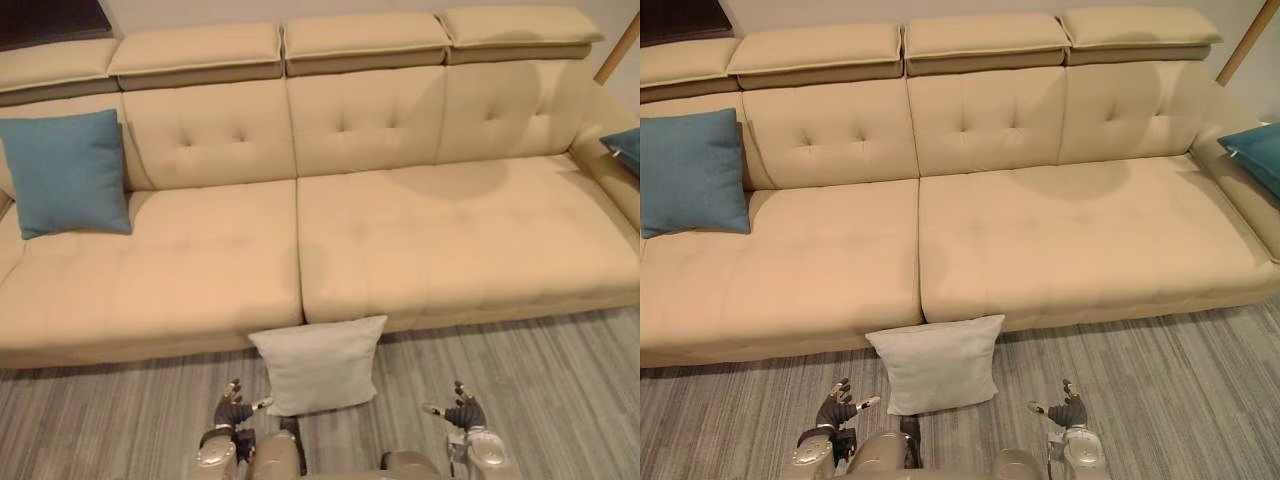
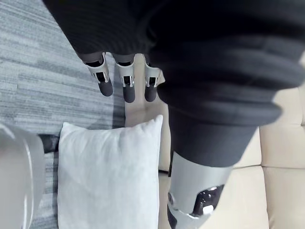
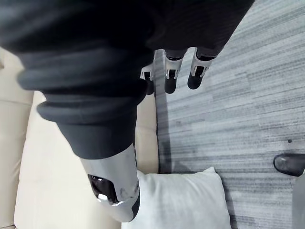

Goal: Pick up cushions and gather them together orderly.

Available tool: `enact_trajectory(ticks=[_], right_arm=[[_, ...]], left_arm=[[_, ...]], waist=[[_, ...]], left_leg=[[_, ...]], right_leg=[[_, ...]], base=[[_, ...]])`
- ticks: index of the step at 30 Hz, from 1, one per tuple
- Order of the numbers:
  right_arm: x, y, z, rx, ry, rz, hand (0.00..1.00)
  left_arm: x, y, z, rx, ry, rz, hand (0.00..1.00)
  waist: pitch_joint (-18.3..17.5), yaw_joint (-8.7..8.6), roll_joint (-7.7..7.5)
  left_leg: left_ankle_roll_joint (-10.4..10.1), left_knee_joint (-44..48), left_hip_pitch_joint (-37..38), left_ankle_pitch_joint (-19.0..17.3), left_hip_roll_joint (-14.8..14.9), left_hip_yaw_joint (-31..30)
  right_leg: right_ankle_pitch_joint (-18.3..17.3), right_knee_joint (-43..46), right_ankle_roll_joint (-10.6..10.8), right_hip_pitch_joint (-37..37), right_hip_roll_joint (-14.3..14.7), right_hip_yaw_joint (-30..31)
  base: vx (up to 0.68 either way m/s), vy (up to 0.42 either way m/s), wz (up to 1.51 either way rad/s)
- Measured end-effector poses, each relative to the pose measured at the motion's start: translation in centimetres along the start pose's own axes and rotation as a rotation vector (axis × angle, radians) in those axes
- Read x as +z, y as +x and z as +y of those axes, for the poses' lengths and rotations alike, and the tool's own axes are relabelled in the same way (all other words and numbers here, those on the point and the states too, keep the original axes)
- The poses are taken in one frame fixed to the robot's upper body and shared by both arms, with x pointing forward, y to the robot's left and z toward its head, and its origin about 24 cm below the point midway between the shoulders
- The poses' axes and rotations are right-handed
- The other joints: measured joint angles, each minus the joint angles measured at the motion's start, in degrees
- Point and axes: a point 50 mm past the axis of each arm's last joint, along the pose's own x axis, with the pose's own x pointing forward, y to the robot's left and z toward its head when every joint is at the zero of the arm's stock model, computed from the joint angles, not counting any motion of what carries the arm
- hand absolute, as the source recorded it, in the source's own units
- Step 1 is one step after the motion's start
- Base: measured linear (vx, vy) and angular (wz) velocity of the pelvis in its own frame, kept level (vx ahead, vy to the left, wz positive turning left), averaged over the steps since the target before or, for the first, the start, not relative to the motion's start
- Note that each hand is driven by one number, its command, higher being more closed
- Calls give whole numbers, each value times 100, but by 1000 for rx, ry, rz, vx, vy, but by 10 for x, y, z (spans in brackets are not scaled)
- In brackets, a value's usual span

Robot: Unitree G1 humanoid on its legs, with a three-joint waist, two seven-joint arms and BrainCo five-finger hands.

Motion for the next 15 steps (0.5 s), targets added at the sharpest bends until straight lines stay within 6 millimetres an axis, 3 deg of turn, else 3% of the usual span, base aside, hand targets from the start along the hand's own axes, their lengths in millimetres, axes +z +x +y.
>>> enact_trajectory(ticks=[2,5,7,8,10,12,15], right_arm=[[13,5,3,7,1,-36,0],[57,20,5,-2,-16,-153,0],[104,28,16,11,-21,-279,0],[116,29,19,17,-21,-312,0],[158,29,29,24,-7,-428,0],[192,27,35,28,7,-511,0],[255,18,38,7,72,-655,0]], left_arm=[[5,2,5,9,16,-15,0],[40,15,4,15,20,-109,0],[76,25,6,33,4,-201,0],[86,27,5,40,-7,-229,0],[127,32,1,47,-75,-343,0],[157,32,-3,46,-138,-425,0],[221,29,-4,63,-313,-575,0]], waist=[[124,-13,31],[599,-8,161],[1048,9,164],[1134,29,170],[1420,170,173],[1524,164,209],[1808,164,176]], left_leg=[[58,297,-143,-150,-41,2],[176,1016,-844,-309,49,20],[248,1601,-1500,-549,158,124],[263,1816,-1720,-668,202,147],[288,2600,-2550,-1084,403,271],[308,3021,-3273,-1182,523,272],[378,3684,-4368,-1223,711,241]], right_leg=[[-40,58,70,-25,-71,-1],[-179,912,208,-824,-94,107],[-392,1733,256,-1637,-94,289],[-481,1972,262,-1892,-89,341],[-812,2788,298,-2844,-74,510],[-883,3224,302,-3590,-16,584],[-971,3934,312,-4728,105,701]], base=[[52,108,1],[-101,109,-7],[-155,79,-26],[-192,80,-28],[-217,64,-37],[-194,41,-25],[-177,21,-15]])
